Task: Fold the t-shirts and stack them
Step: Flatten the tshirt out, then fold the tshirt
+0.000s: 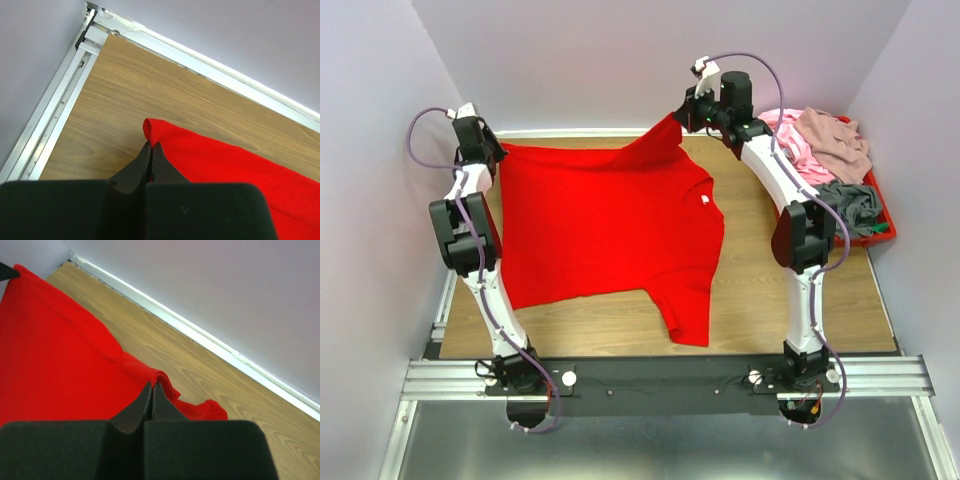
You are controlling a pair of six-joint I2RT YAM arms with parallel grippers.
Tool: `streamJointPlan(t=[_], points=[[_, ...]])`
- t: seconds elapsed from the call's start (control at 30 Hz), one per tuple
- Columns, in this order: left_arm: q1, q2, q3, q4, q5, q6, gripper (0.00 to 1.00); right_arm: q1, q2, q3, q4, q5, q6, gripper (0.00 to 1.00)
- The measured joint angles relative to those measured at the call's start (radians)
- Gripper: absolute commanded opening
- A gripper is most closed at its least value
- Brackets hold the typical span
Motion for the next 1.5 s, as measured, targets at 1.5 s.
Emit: streamJointPlan(t=[1.5], points=[[0.017,0.069,0.069,-0.080,0.011,-0.007,0.00,0.006,-0.100,-0.171,-0.011,-0.020,-0.003,0.00]])
